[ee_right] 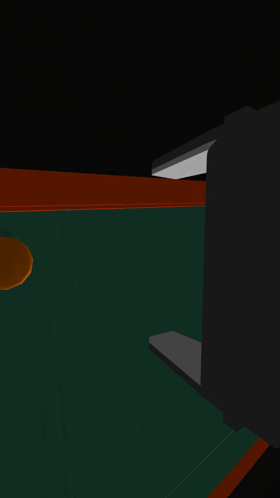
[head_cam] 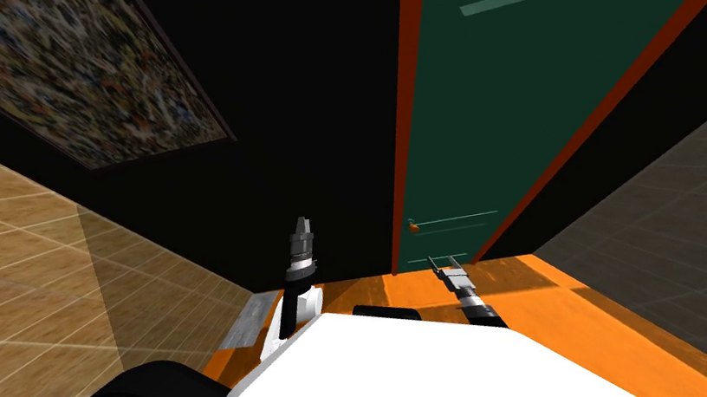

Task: Pull the door open

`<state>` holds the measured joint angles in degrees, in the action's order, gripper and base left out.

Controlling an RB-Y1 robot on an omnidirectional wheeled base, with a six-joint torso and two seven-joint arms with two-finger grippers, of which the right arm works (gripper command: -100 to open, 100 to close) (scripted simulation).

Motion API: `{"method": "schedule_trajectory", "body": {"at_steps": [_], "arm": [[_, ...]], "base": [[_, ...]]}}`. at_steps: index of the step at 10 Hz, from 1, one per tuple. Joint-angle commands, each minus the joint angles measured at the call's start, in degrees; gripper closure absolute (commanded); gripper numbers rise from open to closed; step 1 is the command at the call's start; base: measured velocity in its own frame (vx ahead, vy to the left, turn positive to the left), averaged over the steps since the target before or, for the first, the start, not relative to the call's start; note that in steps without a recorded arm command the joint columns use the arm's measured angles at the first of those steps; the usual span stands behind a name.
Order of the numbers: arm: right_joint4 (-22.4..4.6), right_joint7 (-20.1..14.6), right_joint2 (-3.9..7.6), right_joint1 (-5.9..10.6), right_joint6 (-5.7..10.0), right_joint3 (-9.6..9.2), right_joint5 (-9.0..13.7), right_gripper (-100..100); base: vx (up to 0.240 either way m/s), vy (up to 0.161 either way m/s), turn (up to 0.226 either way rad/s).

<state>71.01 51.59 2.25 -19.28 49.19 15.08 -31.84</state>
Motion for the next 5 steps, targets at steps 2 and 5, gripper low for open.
{"method": "schedule_trajectory", "body": {"at_steps": [2, 5], "arm": [[-3.2, 2.9, -0.63, 0.58, 1.27, 0.65, -1.4, -100], [-6.5, 6.0, -1.49, 1.16, 2.56, 1.31, -2.9, -100]], "base": [[0.105, -0.044, 0.031], [0.126, -0.065, 0.036]]}}
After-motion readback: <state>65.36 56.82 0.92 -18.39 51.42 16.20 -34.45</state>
